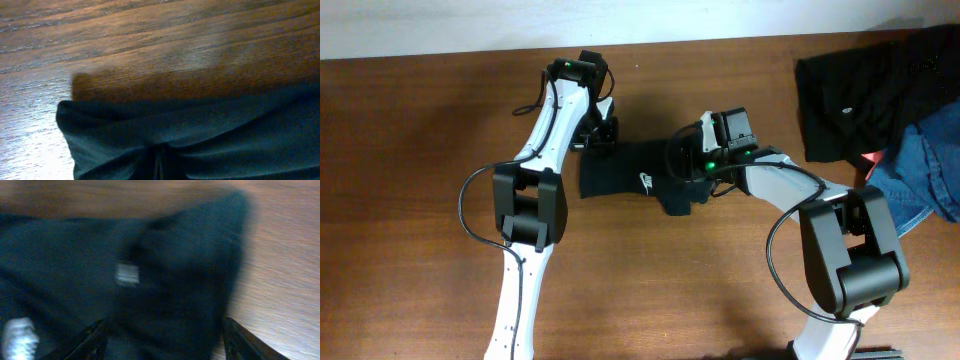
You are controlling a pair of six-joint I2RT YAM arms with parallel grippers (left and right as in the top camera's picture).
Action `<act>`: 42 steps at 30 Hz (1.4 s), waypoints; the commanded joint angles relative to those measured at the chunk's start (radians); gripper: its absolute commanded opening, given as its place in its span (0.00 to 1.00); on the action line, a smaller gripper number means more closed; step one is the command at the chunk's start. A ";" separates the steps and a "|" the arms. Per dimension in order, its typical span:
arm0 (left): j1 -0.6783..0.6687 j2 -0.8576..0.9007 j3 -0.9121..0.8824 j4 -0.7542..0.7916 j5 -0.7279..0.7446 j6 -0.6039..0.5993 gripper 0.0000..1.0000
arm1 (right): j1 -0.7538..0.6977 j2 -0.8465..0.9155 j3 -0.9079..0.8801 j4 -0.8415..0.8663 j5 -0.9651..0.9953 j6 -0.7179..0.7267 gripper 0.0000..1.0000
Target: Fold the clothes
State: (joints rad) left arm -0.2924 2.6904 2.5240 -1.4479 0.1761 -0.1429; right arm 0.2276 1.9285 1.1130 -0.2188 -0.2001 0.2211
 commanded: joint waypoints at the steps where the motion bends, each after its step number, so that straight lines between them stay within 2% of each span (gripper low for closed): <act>1: -0.006 0.029 -0.006 0.024 -0.009 0.002 0.02 | -0.035 0.019 -0.001 -0.019 0.133 -0.007 0.68; 5: 0.004 0.028 0.029 0.024 -0.050 0.002 0.02 | -0.071 -0.003 0.012 -0.020 0.122 -0.007 0.74; 7: 0.012 0.028 0.059 0.018 -0.053 0.002 0.02 | -0.079 -0.012 0.028 -0.024 0.122 -0.008 0.80; 11: 0.032 0.028 0.142 -0.008 -0.053 0.002 0.02 | -0.096 -0.037 0.076 -0.080 0.123 -0.008 0.84; 16: 0.038 0.028 0.316 -0.070 -0.037 0.002 0.03 | -0.119 -0.076 0.121 -0.168 0.127 0.003 0.88; 20: 0.018 0.028 0.463 -0.159 0.032 0.002 0.06 | -0.185 -0.126 0.130 -0.233 0.130 0.078 0.92; 23: -0.023 0.028 0.531 -0.225 0.072 0.019 0.13 | -0.255 -0.162 0.130 -0.300 0.126 0.126 0.99; 28: -0.134 0.029 0.533 -0.240 0.057 0.058 0.19 | -0.390 -0.167 0.130 -0.447 0.129 0.132 0.99; 34: -0.293 0.029 0.525 -0.240 -0.143 0.000 0.24 | -0.550 -0.166 0.130 -0.537 0.204 0.132 0.99; 37: -0.371 0.029 0.519 -0.240 -0.273 -0.093 0.38 | -0.608 -0.166 0.130 -0.556 0.204 0.132 0.99; 39: -0.415 0.034 0.517 -0.240 -0.290 -0.143 0.50 | -0.634 -0.166 0.130 -0.555 0.205 0.132 0.99; 42: -0.461 0.051 0.515 -0.240 -0.297 -0.197 0.57 | -0.663 -0.166 0.130 -0.552 0.205 0.132 0.99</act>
State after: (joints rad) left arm -0.7307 2.7213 3.0474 -1.6836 -0.0444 -0.2455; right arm -0.4191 1.7748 1.2304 -0.7723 -0.0147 0.3412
